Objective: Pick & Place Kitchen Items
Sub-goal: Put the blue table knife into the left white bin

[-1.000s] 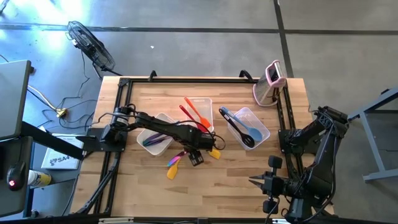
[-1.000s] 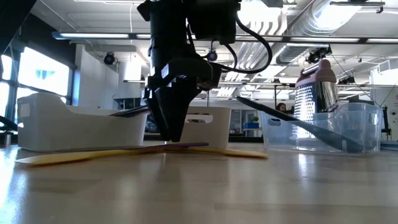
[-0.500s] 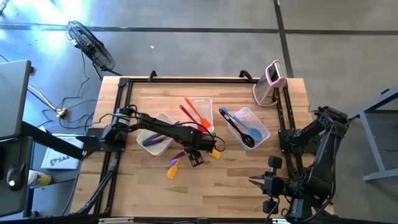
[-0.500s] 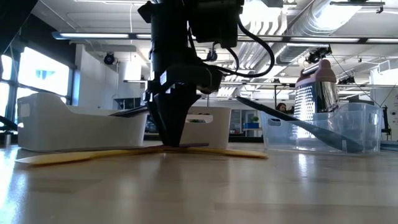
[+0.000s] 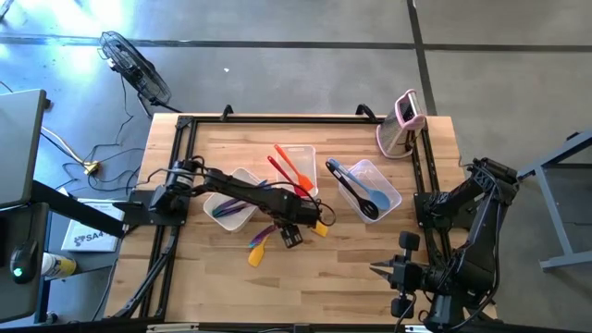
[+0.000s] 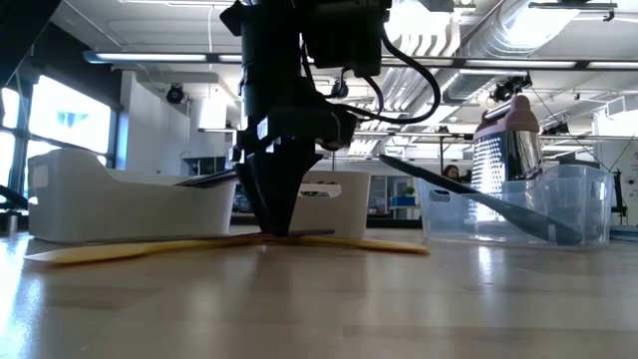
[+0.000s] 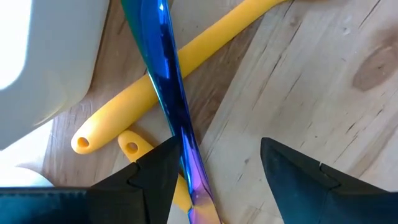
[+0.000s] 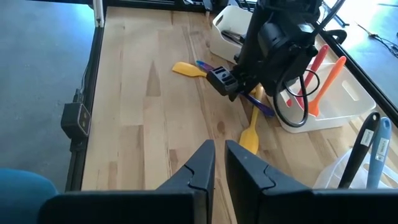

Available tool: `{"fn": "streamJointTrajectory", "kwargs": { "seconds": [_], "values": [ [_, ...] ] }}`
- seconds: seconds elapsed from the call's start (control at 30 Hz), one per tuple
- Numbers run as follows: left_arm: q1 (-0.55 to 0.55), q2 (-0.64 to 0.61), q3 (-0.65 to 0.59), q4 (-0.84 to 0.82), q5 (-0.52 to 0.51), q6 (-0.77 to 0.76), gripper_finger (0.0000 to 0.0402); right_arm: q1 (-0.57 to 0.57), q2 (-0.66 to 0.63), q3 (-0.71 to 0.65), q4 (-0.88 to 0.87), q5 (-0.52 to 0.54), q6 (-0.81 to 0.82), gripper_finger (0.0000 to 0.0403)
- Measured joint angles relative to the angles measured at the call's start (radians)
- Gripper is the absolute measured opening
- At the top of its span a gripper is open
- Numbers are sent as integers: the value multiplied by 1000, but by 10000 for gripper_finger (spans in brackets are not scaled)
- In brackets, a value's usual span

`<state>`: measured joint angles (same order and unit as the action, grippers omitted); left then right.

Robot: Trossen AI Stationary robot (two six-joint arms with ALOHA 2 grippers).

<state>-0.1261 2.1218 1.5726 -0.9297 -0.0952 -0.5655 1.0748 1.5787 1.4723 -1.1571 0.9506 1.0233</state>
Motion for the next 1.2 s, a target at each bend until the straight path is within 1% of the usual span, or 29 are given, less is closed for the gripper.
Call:
{"fn": "streamJointTrajectory", "kwargs": {
  "seconds": [0.13, 0.27, 0.43, 0.6, 0.7, 0.77, 0.83, 0.93, 1.03, 1.07, 1.2],
  "values": [
    [0, 12, 0, -2, 7, 0, 219, 0, 0, 0, 1, 0, 0, 29],
    [0, 22, -3, -19, -61, -25, 219, 0, 0, 0, 2, 0, 0, 29],
    [0, 23, -1, -27, -86, -37, 219, 0, 0, 0, 3, 0, -1, 29],
    [3, 23, -1, -27, -46, -36, 219, 0, 0, 0, 6, 11, -6, 29],
    [4, 23, -2, -26, 11, -37, 215, 0, 0, 0, 6, 12, -7, 29],
    [5, 23, -2, -27, 33, -37, 201, 0, 0, 0, 6, 12, -7, 29],
    [2, 23, -2, -25, 34, -37, 175, 0, 0, 0, 6, 12, -7, 29],
    [2, 23, -2, -31, 42, -38, 114, 0, 0, 0, 6, 13, -7, 29],
    [2, 23, -2, -33, 52, -41, 40, 0, 0, 0, 6, 14, -7, 29],
    [2, 23, -2, -34, 56, -38, 33, 0, 0, 0, 6, 14, -7, 29],
    [2, 23, -3, -36, 58, -49, 33, 0, 0, 0, 6, 16, -7, 29]
  ]
}}
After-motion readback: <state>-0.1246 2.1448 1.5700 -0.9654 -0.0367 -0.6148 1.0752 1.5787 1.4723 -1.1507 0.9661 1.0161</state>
